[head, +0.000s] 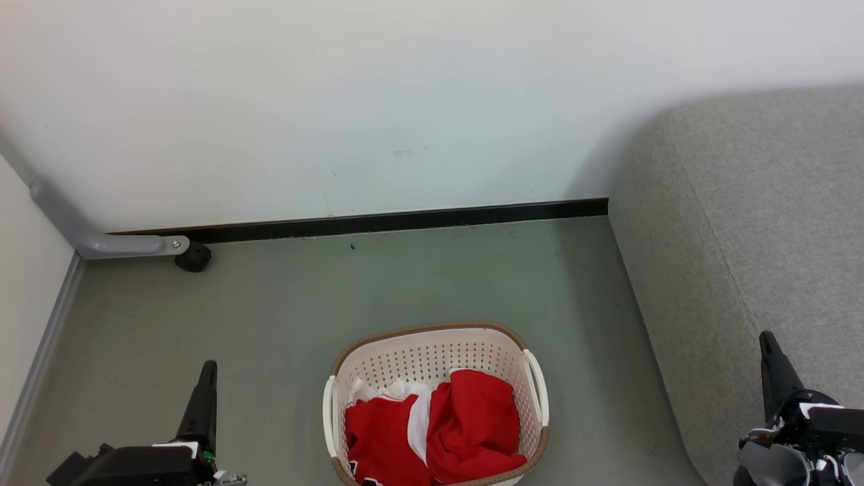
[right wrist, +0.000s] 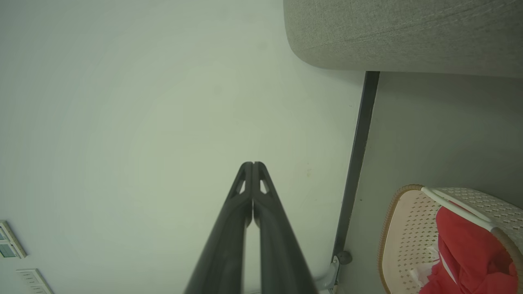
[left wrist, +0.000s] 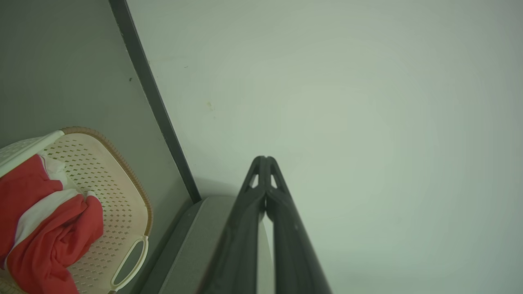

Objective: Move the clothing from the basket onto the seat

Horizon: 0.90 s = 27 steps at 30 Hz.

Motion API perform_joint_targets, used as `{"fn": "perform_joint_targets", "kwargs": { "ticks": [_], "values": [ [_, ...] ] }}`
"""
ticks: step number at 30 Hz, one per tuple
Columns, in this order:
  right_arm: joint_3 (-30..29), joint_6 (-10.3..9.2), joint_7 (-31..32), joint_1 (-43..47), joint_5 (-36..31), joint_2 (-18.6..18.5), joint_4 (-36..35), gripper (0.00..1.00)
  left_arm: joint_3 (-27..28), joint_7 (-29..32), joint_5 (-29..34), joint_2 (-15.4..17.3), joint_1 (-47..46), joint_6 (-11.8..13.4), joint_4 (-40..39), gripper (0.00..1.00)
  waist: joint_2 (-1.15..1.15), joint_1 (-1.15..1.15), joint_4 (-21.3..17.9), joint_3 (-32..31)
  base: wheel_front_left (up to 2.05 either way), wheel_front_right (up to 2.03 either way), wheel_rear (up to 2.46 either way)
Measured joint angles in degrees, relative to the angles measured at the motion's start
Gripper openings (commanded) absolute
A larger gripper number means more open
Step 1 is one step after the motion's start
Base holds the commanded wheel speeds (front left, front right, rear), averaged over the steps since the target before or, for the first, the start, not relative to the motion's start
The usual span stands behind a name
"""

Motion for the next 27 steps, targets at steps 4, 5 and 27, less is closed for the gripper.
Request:
{"fn": "perform_joint_targets", "kwargs": {
  "ticks": [4,5,27],
  "values": [
    [0.0,0.0,0.0,0.0,0.0,0.0,0.0,0.0,0.0,0.0,0.0,0.0,0.0,0.0,0.0,0.0,0.0,0.0,0.0,0.0,0.0,0.0,0.0],
    [0.0,0.0,0.0,0.0,0.0,0.0,0.0,0.0,0.0,0.0,0.0,0.0,0.0,0.0,0.0,0.0,0.0,0.0,0.0,0.0,0.0,0.0,0.0],
    [0.6,-0.11,0.0,2.2,-0.6,1.2,3.7,1.0,-1.1,-1.0,0.2,-0.8,2.8,0.1,3.7,1.0,0.0,0.0,0.0,0.1,0.0,0.0,0.0]
  ]
}}
